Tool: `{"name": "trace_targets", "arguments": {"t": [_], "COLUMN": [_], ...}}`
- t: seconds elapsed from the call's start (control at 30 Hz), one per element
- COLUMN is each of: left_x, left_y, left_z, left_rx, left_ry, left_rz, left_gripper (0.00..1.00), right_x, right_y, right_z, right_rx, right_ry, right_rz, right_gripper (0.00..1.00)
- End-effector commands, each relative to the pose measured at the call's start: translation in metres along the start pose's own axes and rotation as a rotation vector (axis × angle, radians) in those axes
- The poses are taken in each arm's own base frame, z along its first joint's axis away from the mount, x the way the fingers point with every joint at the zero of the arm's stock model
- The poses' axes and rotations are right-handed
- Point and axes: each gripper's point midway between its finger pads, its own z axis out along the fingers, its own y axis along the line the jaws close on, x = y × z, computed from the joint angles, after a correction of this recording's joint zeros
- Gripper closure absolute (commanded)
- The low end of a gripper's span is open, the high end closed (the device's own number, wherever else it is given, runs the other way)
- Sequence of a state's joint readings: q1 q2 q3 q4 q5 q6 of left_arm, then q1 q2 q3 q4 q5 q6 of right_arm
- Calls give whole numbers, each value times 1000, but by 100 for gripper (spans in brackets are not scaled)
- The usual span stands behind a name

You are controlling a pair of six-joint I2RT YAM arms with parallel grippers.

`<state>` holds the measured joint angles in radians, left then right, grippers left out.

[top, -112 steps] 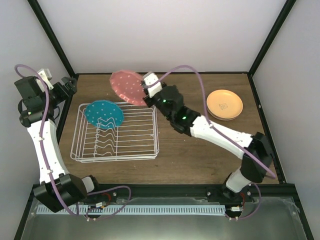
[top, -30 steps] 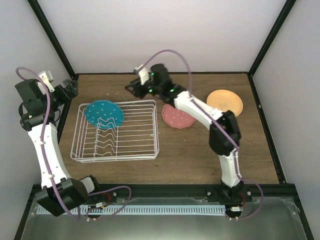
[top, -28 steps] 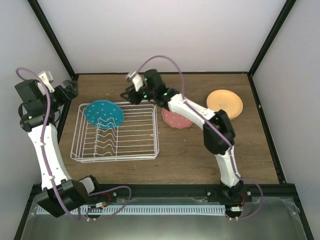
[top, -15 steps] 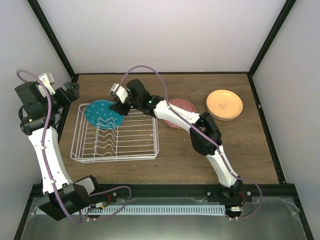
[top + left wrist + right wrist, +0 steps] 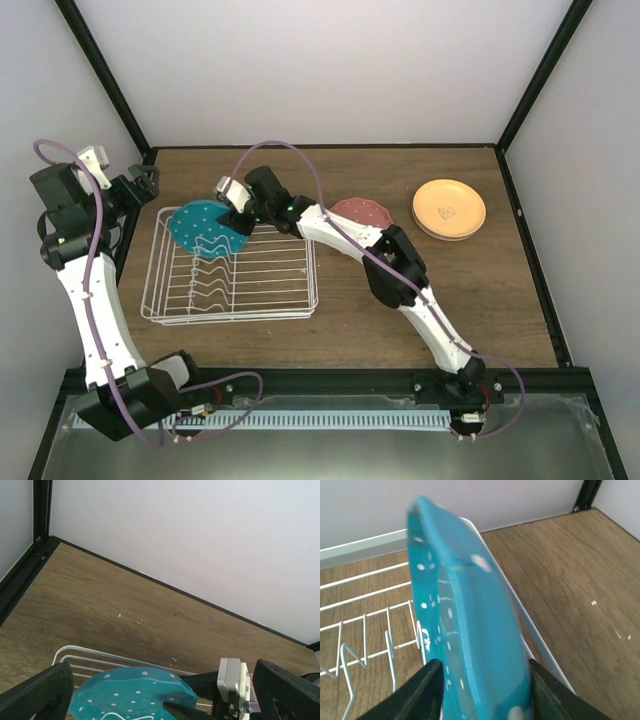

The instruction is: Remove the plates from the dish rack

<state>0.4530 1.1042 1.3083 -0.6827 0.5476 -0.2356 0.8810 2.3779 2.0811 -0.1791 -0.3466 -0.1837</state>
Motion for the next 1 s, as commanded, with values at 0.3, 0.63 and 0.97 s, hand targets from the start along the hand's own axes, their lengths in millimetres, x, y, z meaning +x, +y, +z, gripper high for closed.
{"name": "trace_targets", "arguments": {"t": [0.3,0.63,0.97], "left_x": [-3,-5,-9], "left_y": [-3,-3,-3], "left_z": [0,0,-3], "left_rx": [12,13,6], "left_ry": [-9,-15,-35], "left_rz": [-8,-23,-15], "left_gripper": [0,0,0], "right_x": [-72,-143,-189], "right_y": [13,4,-3], "right_z": [-36,-81,-128], "right_rx": [114,227,303], "right_ry": [-221,-387,-485], "right_rz": [-124,-232,-273], "right_gripper": [99,99,99]}}
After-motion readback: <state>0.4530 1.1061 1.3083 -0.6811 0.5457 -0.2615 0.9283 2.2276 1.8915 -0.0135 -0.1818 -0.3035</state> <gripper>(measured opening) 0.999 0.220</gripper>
